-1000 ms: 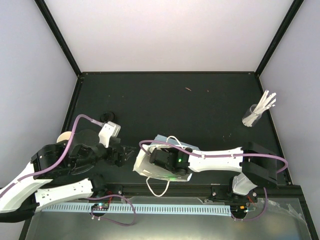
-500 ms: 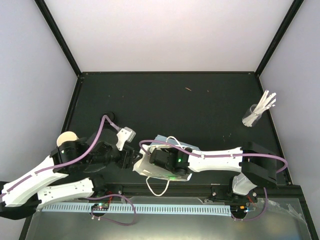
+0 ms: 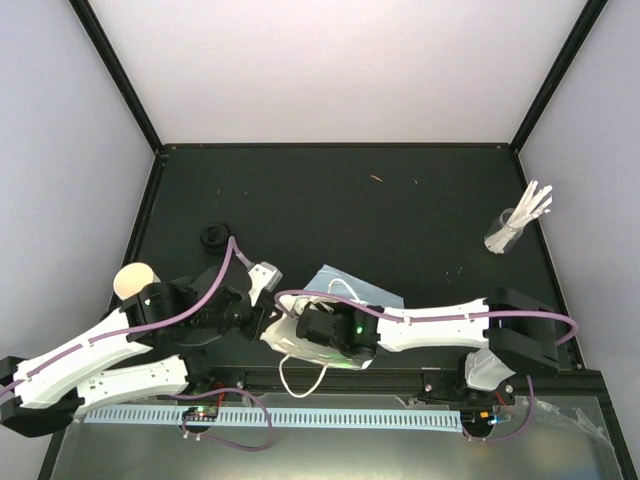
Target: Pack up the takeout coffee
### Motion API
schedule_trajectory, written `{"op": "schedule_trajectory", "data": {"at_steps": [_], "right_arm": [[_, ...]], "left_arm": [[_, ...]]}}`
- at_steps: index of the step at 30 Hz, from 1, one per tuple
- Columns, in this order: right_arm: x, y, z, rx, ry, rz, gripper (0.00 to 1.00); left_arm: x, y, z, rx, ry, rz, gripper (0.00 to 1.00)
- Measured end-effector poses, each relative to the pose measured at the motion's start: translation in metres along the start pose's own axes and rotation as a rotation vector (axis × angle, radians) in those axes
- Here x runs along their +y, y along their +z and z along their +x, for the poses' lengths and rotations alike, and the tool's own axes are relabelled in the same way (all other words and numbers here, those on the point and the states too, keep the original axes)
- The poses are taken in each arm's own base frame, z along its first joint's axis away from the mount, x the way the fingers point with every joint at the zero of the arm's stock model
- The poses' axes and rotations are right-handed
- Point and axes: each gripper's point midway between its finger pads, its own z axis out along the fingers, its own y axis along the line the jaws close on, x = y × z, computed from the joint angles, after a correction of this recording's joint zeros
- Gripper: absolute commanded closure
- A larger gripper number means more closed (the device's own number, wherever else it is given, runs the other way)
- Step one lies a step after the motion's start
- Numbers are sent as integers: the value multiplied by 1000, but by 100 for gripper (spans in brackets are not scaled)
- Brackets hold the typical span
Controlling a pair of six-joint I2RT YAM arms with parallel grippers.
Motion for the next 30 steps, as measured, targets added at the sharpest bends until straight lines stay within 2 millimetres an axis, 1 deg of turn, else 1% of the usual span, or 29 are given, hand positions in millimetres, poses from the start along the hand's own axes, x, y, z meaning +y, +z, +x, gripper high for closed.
{"op": "schedule_trajectory", "data": {"at_steps": [4,8,11,14,21,24,30], "right_arm": [[1,-12,-12,-70,37,-7,99],[-3,-18,-16,-109,115,-4,99],[-4,-18,-18,-118,185,-4,99],[-3,-17,-18,-114,248,-1,99],[-1,-6,-12,-65,368,42,99],[-2,-4,-11,-55,421,55,99],[-9,-6,-12,-64,517,92,99]], "left_arm": [[1,3,2,-15,0,11,99],[-2,1,-1,-72,-3,59,98],[-1,2,1,-113,-21,91,98],[1,7,3,-137,-47,109,98],[4,21,5,-182,-104,144,98],[4,22,3,-198,-122,154,99],[0,18,-2,-234,-163,191,99]]}}
